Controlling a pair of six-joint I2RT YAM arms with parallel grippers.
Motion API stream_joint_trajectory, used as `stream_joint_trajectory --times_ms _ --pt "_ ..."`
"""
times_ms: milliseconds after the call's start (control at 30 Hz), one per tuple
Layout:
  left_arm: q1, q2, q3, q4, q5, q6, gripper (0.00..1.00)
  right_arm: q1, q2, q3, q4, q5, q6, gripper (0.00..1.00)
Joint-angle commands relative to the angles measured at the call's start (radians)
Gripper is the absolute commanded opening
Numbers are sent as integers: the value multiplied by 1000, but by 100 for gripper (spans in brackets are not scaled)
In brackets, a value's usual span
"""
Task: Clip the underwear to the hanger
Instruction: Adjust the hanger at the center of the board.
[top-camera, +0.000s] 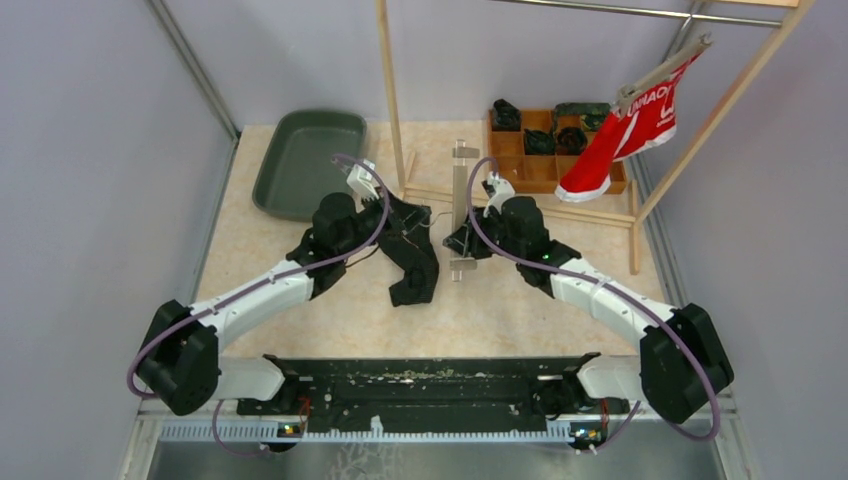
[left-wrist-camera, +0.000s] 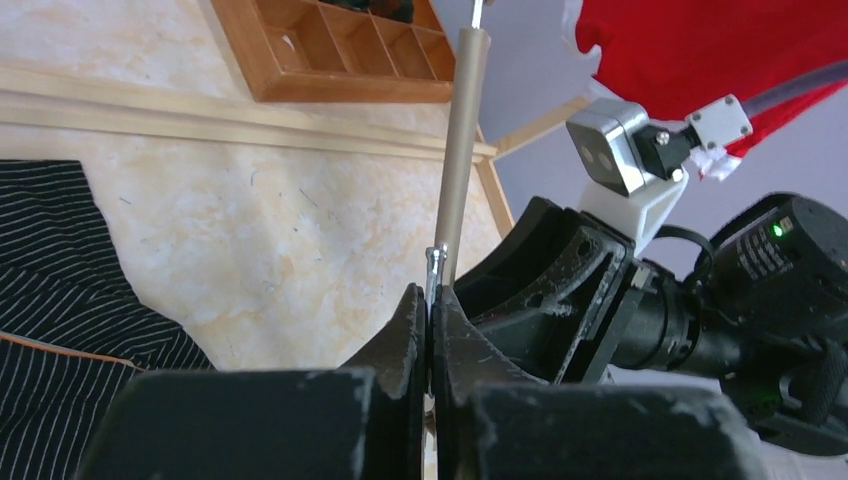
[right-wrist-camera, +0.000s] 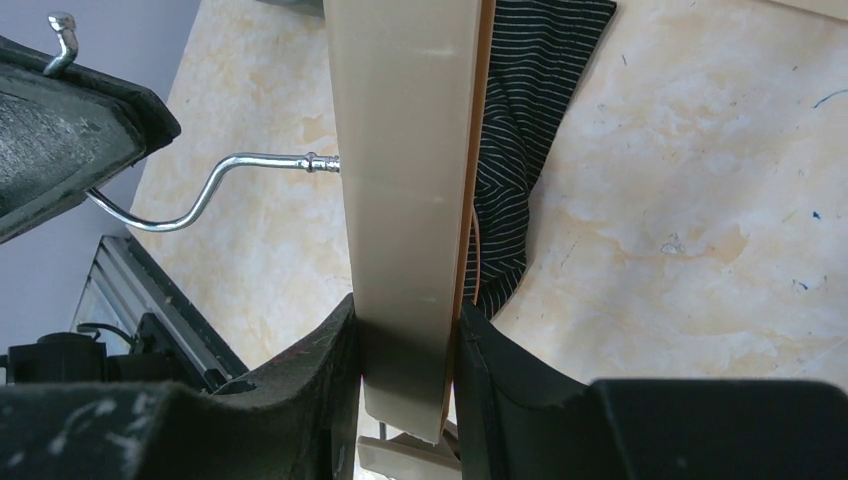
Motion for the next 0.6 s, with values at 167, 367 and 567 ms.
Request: stream_joint_trajectory --times_ms 167,367,567 --pt "-10 35 228 -380 -190 -26 0 -1 27 127 25 39 -42 43" --pt "-11 72 319 -510 -254 -47 0 -1 44 163 9 74 -51 65" --pt "-14 85 361 -547 -267 -64 0 0 47 177 -4 106 -51 69"
